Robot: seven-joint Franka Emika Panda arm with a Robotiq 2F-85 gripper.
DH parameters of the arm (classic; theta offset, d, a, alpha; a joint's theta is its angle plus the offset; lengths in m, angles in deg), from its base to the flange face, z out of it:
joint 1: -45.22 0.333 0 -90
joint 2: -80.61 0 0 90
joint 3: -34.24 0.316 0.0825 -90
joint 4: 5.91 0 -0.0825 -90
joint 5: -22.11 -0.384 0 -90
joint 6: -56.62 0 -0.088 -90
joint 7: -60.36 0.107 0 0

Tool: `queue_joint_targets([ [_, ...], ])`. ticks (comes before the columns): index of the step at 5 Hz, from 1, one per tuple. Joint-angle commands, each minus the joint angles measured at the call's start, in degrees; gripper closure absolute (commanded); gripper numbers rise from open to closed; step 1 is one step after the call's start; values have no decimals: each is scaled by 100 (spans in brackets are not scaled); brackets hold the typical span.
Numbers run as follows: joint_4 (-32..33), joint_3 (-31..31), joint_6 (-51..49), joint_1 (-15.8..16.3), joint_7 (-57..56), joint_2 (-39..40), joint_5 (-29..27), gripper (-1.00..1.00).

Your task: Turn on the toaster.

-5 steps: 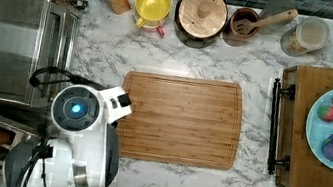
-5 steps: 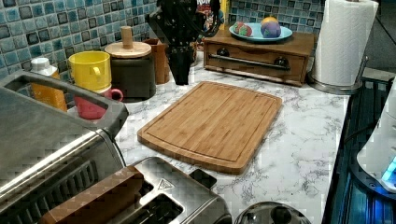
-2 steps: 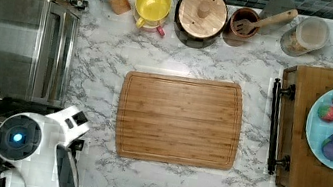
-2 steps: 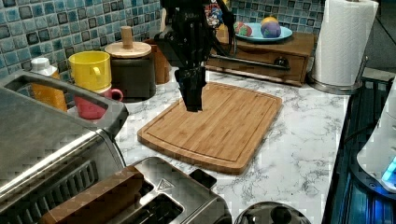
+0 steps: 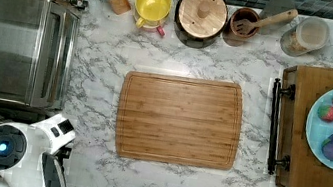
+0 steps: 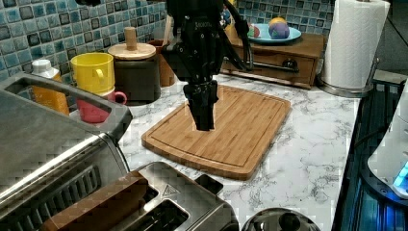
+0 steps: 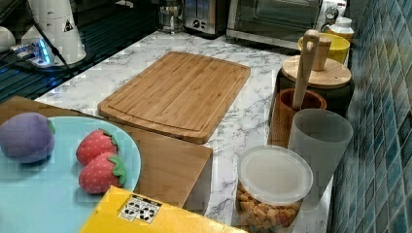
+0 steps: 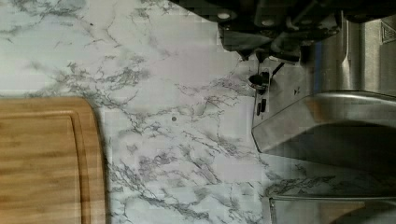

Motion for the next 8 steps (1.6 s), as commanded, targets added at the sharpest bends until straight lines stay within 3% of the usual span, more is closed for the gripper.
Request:
queue_joint_targets([
  [1, 521, 361, 499, 202, 885, -234, -397, 100],
  [3, 573, 506, 708, 334, 1243, -278, -620, 100],
  [4, 815, 410, 1030, 509, 666, -509, -1393, 100],
  [5, 845, 481, 1239, 500, 738, -599, -1496, 100],
  [8, 601, 764, 1607, 107, 1459, 61, -585, 100],
])
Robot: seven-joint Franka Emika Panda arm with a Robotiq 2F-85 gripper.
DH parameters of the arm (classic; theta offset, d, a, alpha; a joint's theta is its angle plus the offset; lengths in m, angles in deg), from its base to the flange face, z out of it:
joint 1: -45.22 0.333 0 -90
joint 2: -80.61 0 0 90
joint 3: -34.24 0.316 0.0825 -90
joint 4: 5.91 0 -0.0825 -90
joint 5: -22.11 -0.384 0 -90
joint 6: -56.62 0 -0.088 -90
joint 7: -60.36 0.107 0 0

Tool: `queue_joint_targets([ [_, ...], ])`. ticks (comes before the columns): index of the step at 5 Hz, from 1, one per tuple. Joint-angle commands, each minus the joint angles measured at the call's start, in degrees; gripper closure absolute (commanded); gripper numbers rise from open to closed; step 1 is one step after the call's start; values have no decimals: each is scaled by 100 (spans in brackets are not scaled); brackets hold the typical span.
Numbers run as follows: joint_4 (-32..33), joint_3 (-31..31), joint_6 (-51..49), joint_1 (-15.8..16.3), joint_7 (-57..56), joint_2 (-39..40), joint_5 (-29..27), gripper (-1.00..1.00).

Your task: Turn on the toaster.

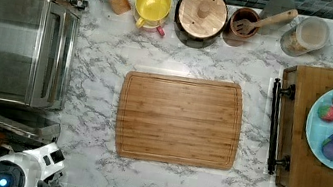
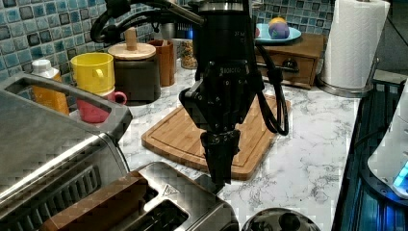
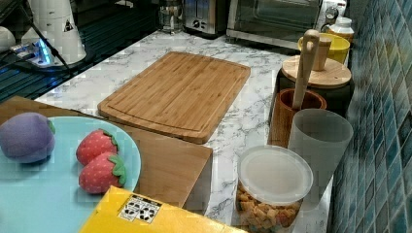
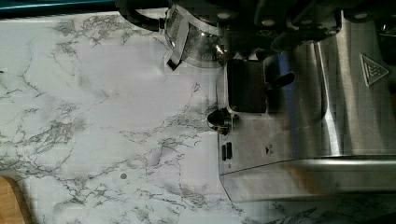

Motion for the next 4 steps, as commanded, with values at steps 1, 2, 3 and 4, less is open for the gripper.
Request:
queue_joint_targets([
  [1, -319, 182, 702, -285, 972, 398, 623, 100],
  [2, -623, 152, 337, -354, 1013, 673, 697, 100],
  [3, -1012, 187, -235, -417, 960, 1094, 789, 100],
  [4, -896, 372, -171, -457, 857, 1197, 703, 100],
])
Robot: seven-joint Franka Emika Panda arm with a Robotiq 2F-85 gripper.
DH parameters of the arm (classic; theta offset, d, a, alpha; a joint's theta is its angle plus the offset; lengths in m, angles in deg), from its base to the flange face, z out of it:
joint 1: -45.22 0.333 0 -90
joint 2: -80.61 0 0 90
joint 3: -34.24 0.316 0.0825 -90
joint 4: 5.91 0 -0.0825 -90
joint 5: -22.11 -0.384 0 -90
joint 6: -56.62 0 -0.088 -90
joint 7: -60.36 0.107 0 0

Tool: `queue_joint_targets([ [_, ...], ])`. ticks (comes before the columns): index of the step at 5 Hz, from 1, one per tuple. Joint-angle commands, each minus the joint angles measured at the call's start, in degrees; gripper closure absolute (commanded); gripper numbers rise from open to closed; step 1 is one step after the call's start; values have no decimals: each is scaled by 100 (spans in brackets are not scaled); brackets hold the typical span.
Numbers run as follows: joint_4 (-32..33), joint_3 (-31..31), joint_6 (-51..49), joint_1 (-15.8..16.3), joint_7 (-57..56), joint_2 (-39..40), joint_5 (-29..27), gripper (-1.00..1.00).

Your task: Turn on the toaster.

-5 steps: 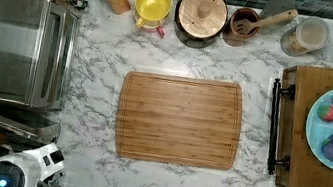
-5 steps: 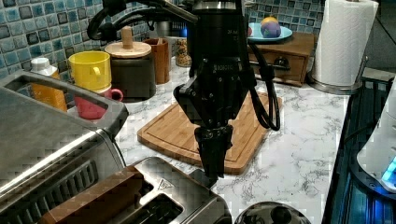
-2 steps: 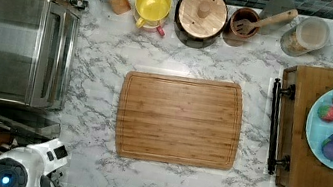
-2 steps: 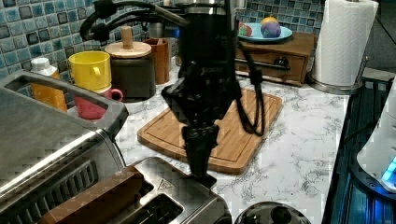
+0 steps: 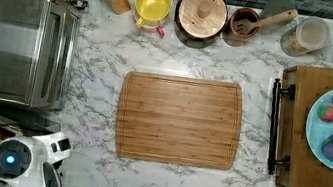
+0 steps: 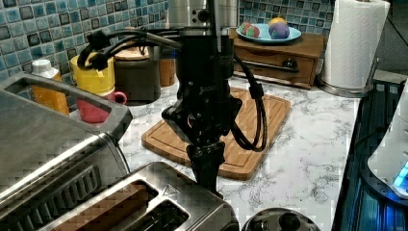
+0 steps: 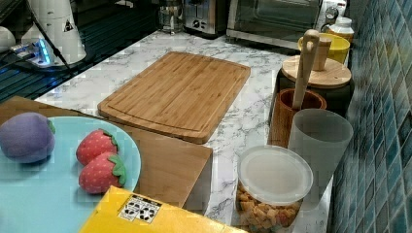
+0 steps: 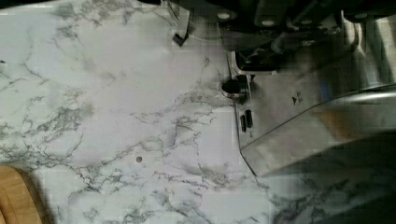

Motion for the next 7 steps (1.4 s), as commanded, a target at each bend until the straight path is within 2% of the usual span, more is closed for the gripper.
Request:
queue_joint_targets([
  [1, -457, 209, -232, 130, 384, 748, 378, 100],
  [2, 7, 231, 202, 193, 586, 915, 496, 100],
  [4, 1498, 230, 1167, 120, -331, 586, -105, 100],
  [5, 1677, 33, 1262, 43, -301, 999, 397, 100],
  [6, 1609, -221, 1281, -13, 172, 1561, 1150, 100],
  [7, 1461, -302, 1122, -101, -288, 1633, 936, 100],
])
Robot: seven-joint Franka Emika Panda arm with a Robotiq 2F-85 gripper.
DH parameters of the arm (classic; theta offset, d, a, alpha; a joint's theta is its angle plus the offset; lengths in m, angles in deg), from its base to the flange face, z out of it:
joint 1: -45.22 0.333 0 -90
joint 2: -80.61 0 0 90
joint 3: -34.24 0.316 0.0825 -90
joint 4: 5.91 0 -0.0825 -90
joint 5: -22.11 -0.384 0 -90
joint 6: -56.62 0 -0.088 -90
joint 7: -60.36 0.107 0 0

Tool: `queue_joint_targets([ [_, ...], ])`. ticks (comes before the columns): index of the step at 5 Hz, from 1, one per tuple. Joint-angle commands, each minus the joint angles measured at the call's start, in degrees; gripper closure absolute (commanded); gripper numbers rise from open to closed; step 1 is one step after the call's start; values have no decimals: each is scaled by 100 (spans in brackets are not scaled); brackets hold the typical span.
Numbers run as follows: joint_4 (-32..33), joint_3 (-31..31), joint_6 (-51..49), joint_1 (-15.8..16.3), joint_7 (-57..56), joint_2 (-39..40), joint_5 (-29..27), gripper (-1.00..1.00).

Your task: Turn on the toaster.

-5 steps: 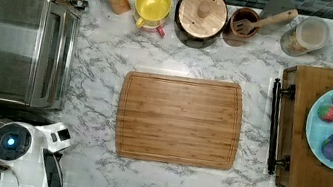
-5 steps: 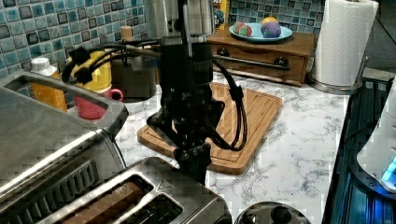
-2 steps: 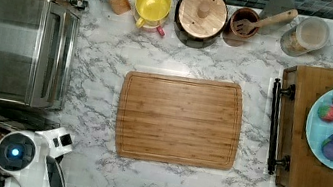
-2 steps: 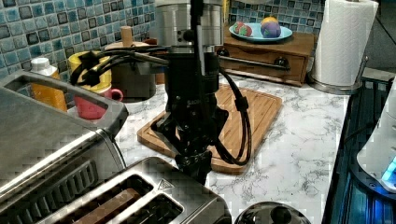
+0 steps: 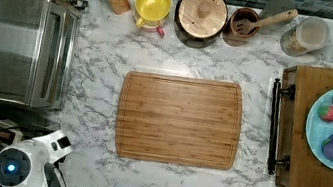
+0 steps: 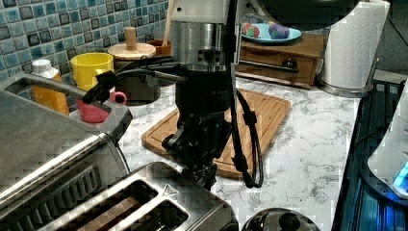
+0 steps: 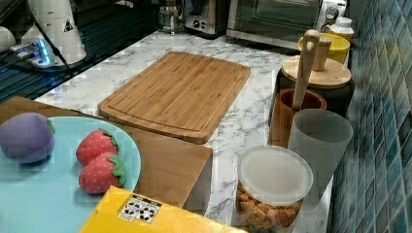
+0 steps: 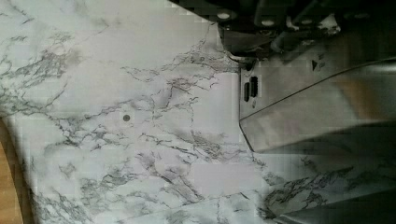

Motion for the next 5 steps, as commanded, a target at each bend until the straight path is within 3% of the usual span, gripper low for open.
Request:
queue_joint_targets([
  [1, 1136, -413, -95, -251, -208, 1183, 193, 100],
  [5, 1134, -457, -96, -202, -221, 1179, 174, 100],
])
